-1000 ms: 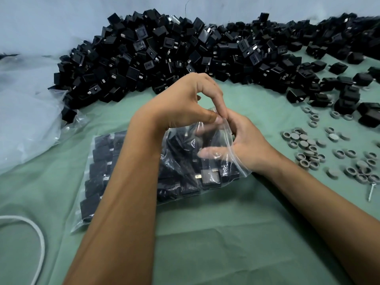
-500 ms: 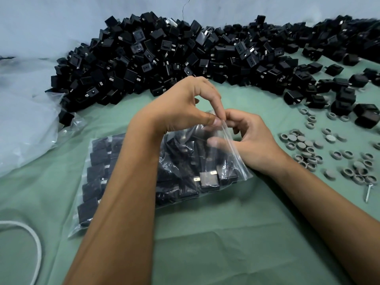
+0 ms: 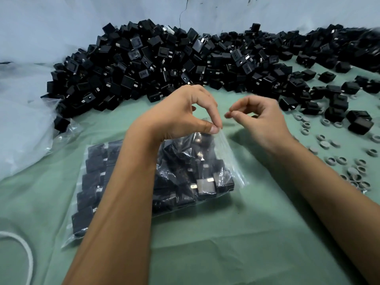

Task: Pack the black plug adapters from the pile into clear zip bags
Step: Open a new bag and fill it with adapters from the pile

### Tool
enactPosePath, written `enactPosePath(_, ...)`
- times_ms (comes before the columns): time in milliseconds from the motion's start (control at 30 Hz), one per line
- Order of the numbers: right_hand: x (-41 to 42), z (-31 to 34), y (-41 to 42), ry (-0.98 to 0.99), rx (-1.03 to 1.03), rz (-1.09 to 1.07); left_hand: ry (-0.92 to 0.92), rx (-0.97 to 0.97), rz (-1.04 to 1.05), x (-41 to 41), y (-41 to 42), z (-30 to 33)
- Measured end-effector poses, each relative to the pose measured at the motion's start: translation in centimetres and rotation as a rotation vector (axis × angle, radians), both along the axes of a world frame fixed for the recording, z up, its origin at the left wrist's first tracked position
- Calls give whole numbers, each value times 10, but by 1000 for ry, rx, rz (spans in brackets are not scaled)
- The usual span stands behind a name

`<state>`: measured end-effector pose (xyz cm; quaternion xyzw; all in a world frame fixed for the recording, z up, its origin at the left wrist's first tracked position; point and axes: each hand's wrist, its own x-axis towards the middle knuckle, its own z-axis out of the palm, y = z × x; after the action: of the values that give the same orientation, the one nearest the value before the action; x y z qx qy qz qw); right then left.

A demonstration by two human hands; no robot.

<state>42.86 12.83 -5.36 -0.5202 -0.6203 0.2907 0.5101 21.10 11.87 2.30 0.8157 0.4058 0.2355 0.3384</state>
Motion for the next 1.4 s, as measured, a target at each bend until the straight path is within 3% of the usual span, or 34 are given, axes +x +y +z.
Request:
enactPosePath(167,19,11,84,-917,72,-429,-1,-13,13,0,0,-1)
enactPosePath(267,22,21,121,-1170,-66,-357,-7,-27,15,0,1,-2)
enactPosePath(367,21,27,149,-1251,-199,-248,-11,-40,11,1,1,-3)
enactPosePath(467,14,30,155,-1212,-209,-266,-12,-39,13,0,2,-4)
enactPosePath(533,11,30,146,-1220,-67,-310,-10,-41,16,-1,2,-4)
enactPosePath(633,10,29,119,-1112,58,-206,-11,-43,24,-2,1,-4)
enactPosePath(767,5,26,62,-729,101,-126,9,-32,19,-3,2,-3)
enactPosePath(867,-4,19,10,-291,-36,39,26,-19,18,-2,2,-2)
enactPosePath(933,-7,14,-15,-113,-174,226,35,-10,13,-1,1,-1)
enactPosePath(1067,-7,11,-33,-112,-128,428,36,1,18,-2,1,-1)
enactPosePath(1200,-12,6,-37,-156,-31,382,35,11,13,-1,1,0)
enactPosePath(1400,-9,5,-33,54,-46,490,33,9,12,-1,0,2)
